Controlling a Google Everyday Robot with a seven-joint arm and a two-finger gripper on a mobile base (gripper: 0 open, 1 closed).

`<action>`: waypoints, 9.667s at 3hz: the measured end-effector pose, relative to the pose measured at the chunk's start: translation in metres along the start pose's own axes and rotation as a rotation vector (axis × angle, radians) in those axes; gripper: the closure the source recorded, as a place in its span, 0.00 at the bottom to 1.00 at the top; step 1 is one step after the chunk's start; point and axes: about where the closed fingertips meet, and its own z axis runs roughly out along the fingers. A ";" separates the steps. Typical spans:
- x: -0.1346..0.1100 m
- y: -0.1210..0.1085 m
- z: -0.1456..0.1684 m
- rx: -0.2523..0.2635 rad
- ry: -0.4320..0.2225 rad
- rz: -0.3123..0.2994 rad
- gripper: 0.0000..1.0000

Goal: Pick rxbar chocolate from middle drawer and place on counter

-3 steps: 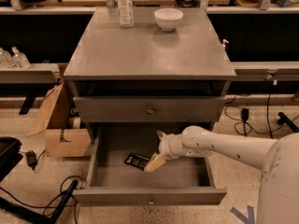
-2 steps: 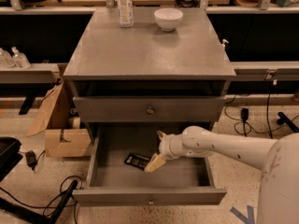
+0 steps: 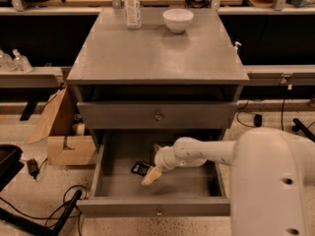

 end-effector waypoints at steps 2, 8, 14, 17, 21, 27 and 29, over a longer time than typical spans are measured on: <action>0.017 0.013 0.075 -0.095 0.089 -0.031 0.15; 0.002 0.013 0.058 -0.105 0.098 -0.027 1.00; -0.187 -0.078 -0.359 0.148 -0.329 -0.019 1.00; -0.334 -0.156 -0.453 0.498 -0.354 -0.133 1.00; -0.387 -0.215 -0.297 0.403 -0.341 -0.228 0.51; -0.375 -0.235 -0.427 0.433 -0.624 -0.234 0.00; -0.276 -0.203 -0.482 0.704 -0.754 -0.108 0.00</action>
Offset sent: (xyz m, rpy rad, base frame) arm 0.0054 0.0544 -0.1072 -0.1159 0.1391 0.1202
